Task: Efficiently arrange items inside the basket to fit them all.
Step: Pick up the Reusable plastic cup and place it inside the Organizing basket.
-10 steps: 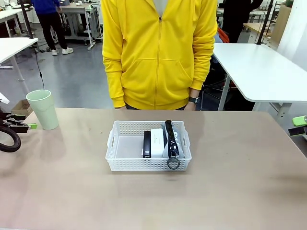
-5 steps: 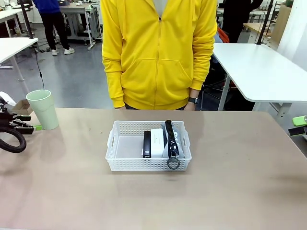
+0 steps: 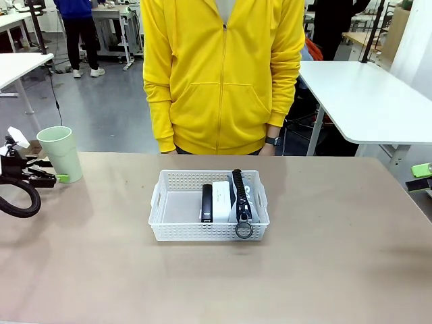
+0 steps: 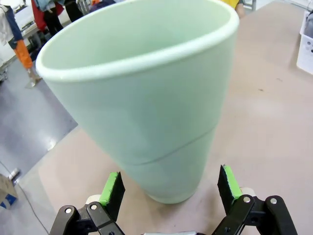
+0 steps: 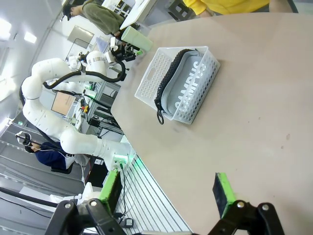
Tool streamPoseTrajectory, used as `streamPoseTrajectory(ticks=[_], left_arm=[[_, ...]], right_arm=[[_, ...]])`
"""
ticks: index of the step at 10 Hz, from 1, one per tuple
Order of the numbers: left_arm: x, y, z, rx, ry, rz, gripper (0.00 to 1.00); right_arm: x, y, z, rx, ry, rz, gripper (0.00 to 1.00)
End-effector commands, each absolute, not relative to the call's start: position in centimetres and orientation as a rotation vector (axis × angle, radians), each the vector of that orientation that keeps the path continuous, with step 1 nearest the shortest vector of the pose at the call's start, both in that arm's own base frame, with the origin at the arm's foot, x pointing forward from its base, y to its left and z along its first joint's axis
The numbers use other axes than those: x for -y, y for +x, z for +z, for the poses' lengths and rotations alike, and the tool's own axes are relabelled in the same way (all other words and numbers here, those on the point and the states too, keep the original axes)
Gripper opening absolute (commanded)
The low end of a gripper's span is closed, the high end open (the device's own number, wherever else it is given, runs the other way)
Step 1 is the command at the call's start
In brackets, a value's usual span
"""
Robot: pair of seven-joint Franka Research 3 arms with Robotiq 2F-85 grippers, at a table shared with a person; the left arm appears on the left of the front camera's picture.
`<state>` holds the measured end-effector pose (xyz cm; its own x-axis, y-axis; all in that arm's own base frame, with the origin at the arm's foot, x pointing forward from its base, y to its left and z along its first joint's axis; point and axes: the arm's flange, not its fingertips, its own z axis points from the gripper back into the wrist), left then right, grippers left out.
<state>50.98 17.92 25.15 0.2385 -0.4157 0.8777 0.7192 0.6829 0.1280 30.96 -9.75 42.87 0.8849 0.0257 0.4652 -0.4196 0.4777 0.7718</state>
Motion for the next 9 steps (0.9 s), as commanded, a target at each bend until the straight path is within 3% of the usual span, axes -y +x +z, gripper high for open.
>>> streamPoseTrajectory(ticks=[1, 6, 9], left_arm=[[-18.08, 51.5, 24.34, 1.144, -0.375, -0.781, 1.0], [-18.6, 51.59, 25.03, 1.291, -0.551, -0.678, 1.0], [-18.28, 52.04, 25.2, 1.286, -0.582, -0.683, 1.0]], right_arm=[[9.62, 31.04, 43.33, 0.424, 1.063, 0.262, 1.0], [9.62, 31.04, 43.33, 0.424, 1.063, 0.262, 1.0], [9.62, 31.04, 43.33, 0.424, 1.063, 0.262, 1.0]])
